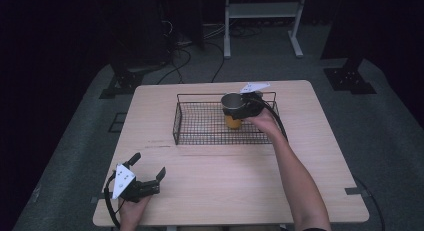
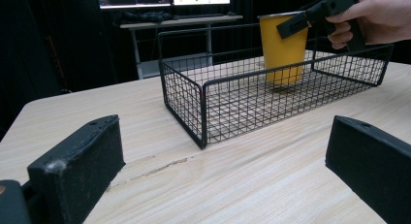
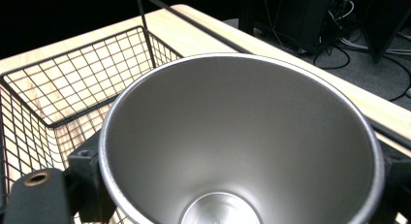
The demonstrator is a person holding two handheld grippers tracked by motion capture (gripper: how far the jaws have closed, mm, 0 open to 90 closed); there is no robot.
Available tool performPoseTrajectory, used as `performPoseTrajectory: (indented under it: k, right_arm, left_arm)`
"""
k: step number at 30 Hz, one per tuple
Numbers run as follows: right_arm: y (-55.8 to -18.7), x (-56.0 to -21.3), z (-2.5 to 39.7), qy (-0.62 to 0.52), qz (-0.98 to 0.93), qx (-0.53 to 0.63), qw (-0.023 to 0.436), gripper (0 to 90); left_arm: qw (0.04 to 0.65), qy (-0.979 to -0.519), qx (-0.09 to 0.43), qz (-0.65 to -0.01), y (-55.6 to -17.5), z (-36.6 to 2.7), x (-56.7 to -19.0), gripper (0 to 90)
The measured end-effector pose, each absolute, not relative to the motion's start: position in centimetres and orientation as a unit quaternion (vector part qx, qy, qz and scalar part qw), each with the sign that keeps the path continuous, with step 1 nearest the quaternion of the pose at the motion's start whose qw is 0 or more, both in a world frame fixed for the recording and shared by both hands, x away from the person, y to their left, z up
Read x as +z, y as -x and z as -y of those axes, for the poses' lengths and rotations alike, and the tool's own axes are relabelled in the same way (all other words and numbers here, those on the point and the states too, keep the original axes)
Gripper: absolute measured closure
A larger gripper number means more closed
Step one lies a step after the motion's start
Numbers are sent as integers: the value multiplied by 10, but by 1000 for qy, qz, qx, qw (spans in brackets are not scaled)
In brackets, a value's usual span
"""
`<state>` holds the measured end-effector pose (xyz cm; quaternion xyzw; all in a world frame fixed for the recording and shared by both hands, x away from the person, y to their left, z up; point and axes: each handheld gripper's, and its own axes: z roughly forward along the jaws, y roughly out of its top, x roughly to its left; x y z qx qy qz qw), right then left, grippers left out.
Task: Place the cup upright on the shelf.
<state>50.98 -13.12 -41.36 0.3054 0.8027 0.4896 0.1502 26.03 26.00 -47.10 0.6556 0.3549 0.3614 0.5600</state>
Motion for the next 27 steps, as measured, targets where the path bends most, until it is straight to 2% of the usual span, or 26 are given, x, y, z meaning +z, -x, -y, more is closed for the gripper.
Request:
performPoseTrajectory:
  k: [27]
  right_arm:
    - [-512,-419,118,-282,-837,450,135,104]
  left_arm:
    - [562,-654,360,-356,-260,-261,-471,0]
